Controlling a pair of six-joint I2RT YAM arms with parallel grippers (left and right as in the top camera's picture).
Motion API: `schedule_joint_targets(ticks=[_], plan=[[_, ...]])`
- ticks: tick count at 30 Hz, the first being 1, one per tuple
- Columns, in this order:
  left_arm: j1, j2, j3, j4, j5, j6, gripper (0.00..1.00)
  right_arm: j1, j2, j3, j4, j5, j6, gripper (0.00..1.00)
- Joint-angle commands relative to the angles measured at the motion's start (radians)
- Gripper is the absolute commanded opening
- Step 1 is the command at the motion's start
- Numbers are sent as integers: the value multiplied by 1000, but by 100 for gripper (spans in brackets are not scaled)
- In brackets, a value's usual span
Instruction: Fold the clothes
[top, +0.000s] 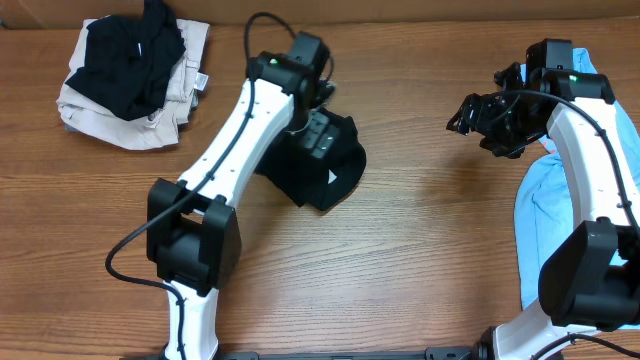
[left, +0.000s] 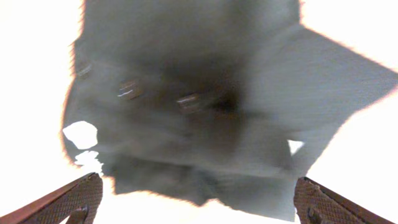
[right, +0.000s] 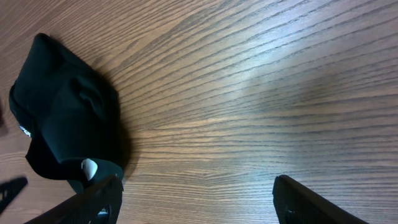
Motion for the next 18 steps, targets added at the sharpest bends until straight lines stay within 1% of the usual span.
schedule_joint_targets(ticks=[1, 4, 9, 13, 15, 18], plan=[[-32, -2, -7, -15, 118, 39, 100, 3, -21, 16, 6, -12, -5, 81], [-41, 1, -67, 18, 115, 68, 100, 3, -21, 16, 6, -12, -5, 81], [-43, 1, -209, 150, 120, 107, 100, 3, -21, 16, 13, -13, -5, 81], [-51, 1, -306, 216, 101, 225, 100, 3, -21, 16, 21, -16, -4, 82], [-52, 1, -346, 267, 61, 225, 100, 3, -21, 16, 21, -16, -4, 82], [-52, 1, -401, 340, 50, 225, 100, 3, -21, 16, 21, -16, -4, 82]])
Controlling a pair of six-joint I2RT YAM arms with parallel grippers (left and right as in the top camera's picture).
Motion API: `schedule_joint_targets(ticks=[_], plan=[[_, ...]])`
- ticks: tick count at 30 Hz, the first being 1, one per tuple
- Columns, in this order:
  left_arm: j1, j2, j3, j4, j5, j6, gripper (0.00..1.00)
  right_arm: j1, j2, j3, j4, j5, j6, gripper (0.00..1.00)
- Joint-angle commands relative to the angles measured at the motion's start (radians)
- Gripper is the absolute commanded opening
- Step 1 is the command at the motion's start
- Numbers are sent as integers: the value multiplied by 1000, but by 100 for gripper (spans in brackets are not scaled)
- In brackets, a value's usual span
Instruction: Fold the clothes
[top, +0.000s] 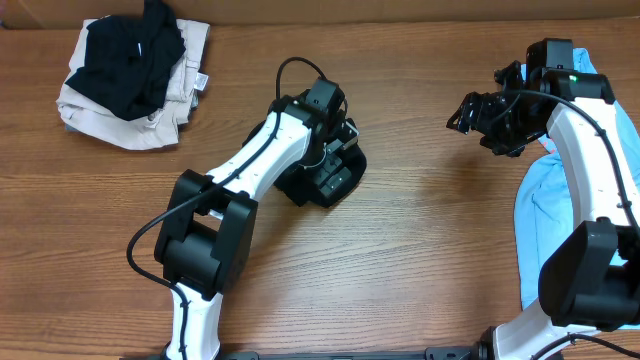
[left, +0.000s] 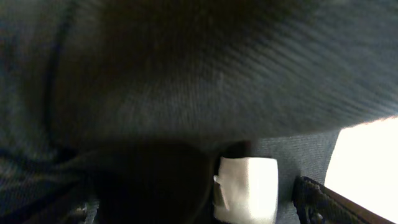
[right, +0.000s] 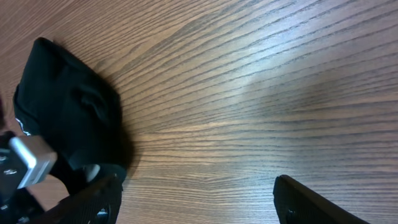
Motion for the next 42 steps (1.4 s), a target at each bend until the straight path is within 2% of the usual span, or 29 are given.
schedule_joint_targets(ticks=[1, 6, 15, 17, 19, 21, 25, 27, 29, 30, 34, 36, 39, 42], plan=[[-4, 2, -61, 50, -20, 48, 100, 3, -21, 16, 5, -14, -5, 82], [-6, 3, -124, 117, -40, 48, 100, 3, -21, 16, 6, -15, -5, 82], [-6, 3, -233, 211, -199, 39, 99, 3, -21, 16, 6, -14, -5, 82], [-6, 3, -264, 242, -200, 40, 93, 3, -21, 16, 5, -15, -5, 82], [-6, 3, -281, 257, -210, 39, 78, 3, -21, 16, 5, -14, -5, 82], [-6, 3, -285, 260, -217, 37, 68, 3, -21, 16, 5, -14, -5, 82], [-6, 3, -285, 260, -222, 37, 60, 3, -21, 16, 6, -11, -5, 82], [-6, 3, -285, 259, -239, 37, 47, 3, -21, 16, 6, -11, -5, 82], [-6, 3, -285, 259, -265, 36, 27, 3, -21, 16, 6, -11, -5, 82], [-6, 3, -285, 259, -270, 37, 24, 3, -21, 16, 6, -11, -5, 82], [-6, 3, -278, 251, -270, 37, 16, 3, -21, 16, 5, -11, -5, 82], [-6, 3, -266, 235, -270, 37, 6, 3, -21, 16, 5, -11, -5, 82], [-6, 3, -229, 200, -289, 23, 4, 3, -21, 16, 5, -11, -5, 82], [-4, 3, -174, 156, -339, -42, 4, 3, -21, 16, 2, -11, -5, 82]])
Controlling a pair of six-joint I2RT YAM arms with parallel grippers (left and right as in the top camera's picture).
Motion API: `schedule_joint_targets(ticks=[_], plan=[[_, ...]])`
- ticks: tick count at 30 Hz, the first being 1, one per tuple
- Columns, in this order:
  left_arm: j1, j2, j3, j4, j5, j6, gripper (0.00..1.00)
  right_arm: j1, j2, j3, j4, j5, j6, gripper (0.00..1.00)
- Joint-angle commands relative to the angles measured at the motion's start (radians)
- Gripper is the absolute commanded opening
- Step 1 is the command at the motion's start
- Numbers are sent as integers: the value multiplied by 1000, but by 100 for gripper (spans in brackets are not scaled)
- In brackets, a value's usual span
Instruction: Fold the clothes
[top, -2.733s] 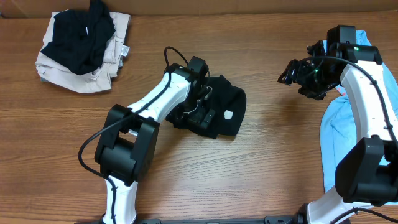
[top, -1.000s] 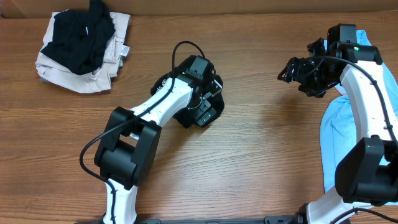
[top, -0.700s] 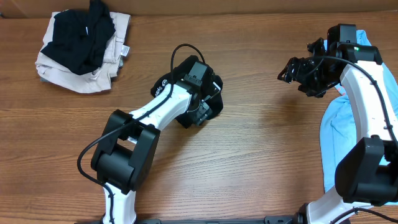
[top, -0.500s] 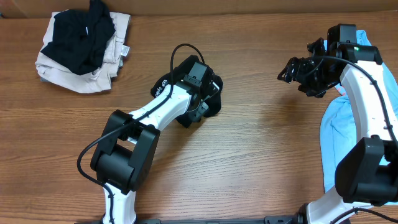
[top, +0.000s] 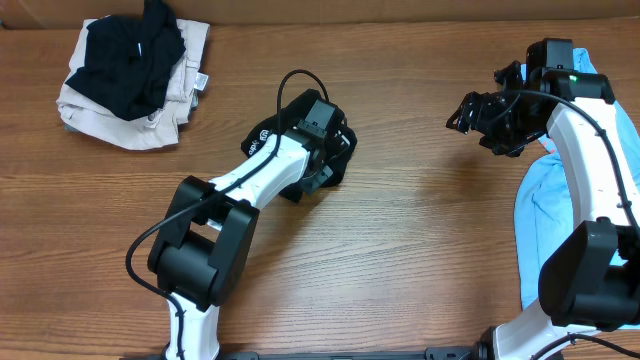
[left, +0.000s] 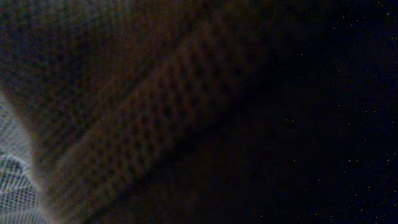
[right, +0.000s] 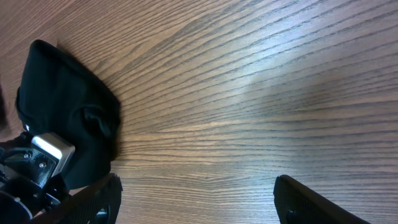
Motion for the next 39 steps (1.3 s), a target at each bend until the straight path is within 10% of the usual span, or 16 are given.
schedule_joint_targets(ticks=[1, 24, 39], plan=[[16, 56, 43, -68, -82, -82, 4, 3, -21, 16, 2, -6, -4, 82], [238, 56, 1139, -676, -171, -255, 4, 3, -21, 16, -2, -6, -4, 82], [628, 92, 1201, -542, -274, -393, 4, 3, -21, 16, -2, -6, -4, 82]])
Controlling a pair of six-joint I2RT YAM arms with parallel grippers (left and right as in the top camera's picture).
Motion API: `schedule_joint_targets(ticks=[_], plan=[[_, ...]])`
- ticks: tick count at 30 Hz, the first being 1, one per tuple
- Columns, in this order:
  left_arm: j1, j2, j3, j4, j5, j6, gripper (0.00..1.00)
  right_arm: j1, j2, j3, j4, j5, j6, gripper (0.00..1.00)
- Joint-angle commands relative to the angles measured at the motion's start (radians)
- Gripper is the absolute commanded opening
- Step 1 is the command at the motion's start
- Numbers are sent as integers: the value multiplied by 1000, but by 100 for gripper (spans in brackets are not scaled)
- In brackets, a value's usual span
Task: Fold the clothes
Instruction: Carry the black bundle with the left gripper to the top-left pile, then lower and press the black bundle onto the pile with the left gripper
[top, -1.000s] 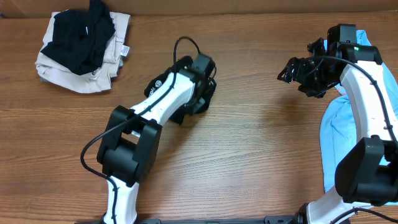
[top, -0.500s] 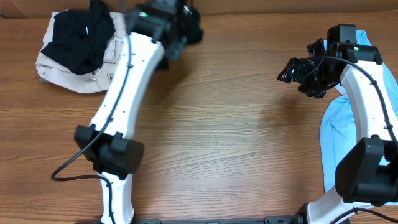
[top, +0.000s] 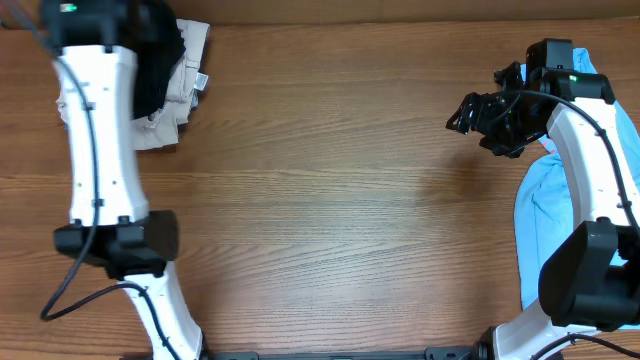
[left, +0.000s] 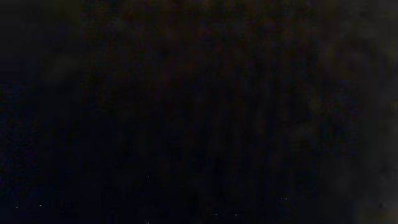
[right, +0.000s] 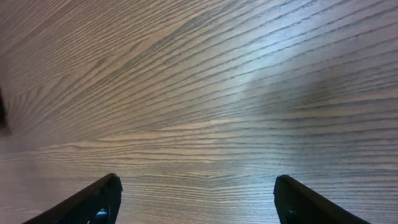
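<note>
My left arm reaches to the far left corner, and its gripper (top: 150, 30) is over the pile of beige cloth (top: 170, 125) and black cloth (top: 160, 75). The left wrist view is wholly dark (left: 199, 112), so its fingers do not show. No garment lies in the middle of the table (top: 330, 200). My right gripper (top: 470, 115) hangs open over bare wood (right: 196, 199) at the right, with nothing between its fingers. A light-blue garment (top: 540, 215) lies along the right edge under the right arm.
The clothes pile sits close to the table's far edge at the left. The right arm stands over the light-blue garment at the right edge.
The left arm has moved from the table's middle to the far left pile. The black folded garment is gone from the middle, in both the overhead and right wrist views. The right arm has not moved.
The left gripper stood open above a black garment in the middle. Then it was down on the garment, which looked smaller and bunched. Then its camera was pressed into dark cloth. Now the middle is bare and the left arm is at the pile.
</note>
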Motion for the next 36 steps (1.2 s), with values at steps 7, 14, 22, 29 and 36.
schedule_joint_targets(ticks=[7, 14, 22, 29, 36], plan=[[146, 121, 1, 128, 26, -11, 4, 2, -21, 16, -3, -6, -5, 82], [154, 269, 1, 220, 27, 96, 4, 2, -21, 16, -14, 50, -5, 82], [135, 342, 1, 227, 145, 95, 4, 2, -21, 16, -24, 70, -5, 82], [74, 344, 0, 239, 442, 96, 57, 2, -21, 16, -23, 69, -5, 82], [11, 332, 1, 203, 489, 169, 100, 2, -21, 16, -26, 69, -5, 82]])
